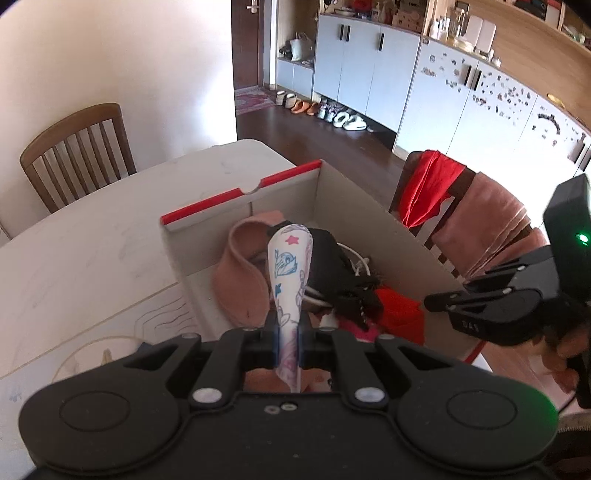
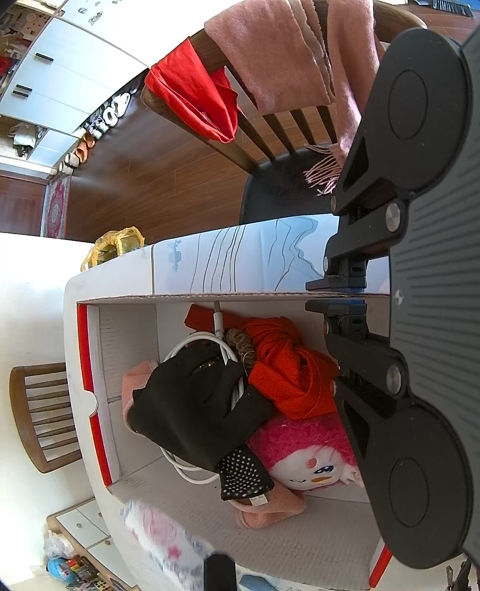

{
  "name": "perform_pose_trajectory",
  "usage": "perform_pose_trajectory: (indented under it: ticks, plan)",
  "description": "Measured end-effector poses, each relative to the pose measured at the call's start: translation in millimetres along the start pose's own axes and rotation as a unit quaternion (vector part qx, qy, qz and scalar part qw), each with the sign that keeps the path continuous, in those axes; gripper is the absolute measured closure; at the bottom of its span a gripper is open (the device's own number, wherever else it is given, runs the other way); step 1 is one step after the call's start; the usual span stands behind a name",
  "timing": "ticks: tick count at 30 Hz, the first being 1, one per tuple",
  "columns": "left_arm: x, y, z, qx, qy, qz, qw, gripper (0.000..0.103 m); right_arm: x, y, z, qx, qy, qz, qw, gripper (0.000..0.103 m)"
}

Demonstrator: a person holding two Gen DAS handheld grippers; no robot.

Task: Organize objects
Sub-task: 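Carry the face mask with the left gripper into the box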

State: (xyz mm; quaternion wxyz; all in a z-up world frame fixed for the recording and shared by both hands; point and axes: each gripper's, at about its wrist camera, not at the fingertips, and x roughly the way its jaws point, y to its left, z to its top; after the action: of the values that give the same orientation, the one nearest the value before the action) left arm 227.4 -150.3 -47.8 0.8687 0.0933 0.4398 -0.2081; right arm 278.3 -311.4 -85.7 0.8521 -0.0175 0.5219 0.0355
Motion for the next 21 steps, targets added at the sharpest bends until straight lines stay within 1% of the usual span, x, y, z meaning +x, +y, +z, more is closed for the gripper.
perform_pose_trajectory:
  ticks: [2, 4, 7, 10, 12, 14, 17, 21]
  plan:
    - [4, -5, 5, 0.001, 0.001, 0.0, 1.0, 0.096, 0, 0, 0, 0.0, 0.0, 0.0, 1.0, 0.1]
    - [4, -11, 11, 0.005, -0.001, -0.01, 0.9999, 0.096, 0, 0, 0, 0.002, 0.0, 0.001, 1.0, 0.1]
    - [9, -26, 21, 0.033, -0.001, -0.02, 0.9993, 0.095, 1, 0, 0, 0.002, 0.0, 0.001, 1.0, 0.1]
    - [21, -36, 27, 0.048, 0.013, -0.032, 0.9983, 0.094, 1, 0, 0, 0.003, 0.0, 0.001, 1.0, 0.1]
    - [29, -41, 28, 0.056, 0.021, -0.042, 0.9973, 0.094, 1, 0, 0, 0.002, -0.001, 0.001, 1.0, 0.1]
    - [37, -44, 27, 0.065, 0.03, -0.041, 0.9966, 0.093, 1, 1, 0, 0.003, -0.001, 0.002, 1.0, 0.1]
    - [49, -44, 25, 0.071, 0.044, -0.043, 0.9956, 0.089, 2, 1, 0, 0.004, -0.002, 0.003, 1.0, 0.1]
    - [57, -40, 22, 0.071, 0.052, -0.045, 0.9951, 0.085, 2, 1, -1, 0.004, -0.003, 0.004, 1.0, 0.1]
